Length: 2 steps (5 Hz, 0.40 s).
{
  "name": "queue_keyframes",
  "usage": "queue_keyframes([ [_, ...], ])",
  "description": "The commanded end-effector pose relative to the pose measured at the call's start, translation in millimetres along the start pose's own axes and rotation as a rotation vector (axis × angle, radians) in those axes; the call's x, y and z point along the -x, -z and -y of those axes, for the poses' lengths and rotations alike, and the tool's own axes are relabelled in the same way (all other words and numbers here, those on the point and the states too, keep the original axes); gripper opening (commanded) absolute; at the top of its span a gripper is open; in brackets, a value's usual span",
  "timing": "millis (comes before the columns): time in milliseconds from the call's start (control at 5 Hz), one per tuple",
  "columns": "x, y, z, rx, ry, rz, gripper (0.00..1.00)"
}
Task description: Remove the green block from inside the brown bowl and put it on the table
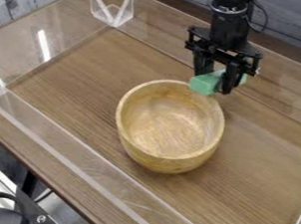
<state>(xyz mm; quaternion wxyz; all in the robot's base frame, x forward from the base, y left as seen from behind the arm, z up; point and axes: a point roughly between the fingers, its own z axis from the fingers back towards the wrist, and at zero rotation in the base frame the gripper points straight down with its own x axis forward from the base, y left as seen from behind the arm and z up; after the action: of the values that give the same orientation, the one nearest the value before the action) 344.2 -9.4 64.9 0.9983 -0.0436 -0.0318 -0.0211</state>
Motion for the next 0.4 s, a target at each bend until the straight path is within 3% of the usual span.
queue_keyframes([
  [0, -13.4, -18.7, -5.1, -0.008, -0.001, 0.074, 0.0],
  [200, -14.2, -18.9, -9.5, -0.01, -0.012, 0.08, 0.0],
])
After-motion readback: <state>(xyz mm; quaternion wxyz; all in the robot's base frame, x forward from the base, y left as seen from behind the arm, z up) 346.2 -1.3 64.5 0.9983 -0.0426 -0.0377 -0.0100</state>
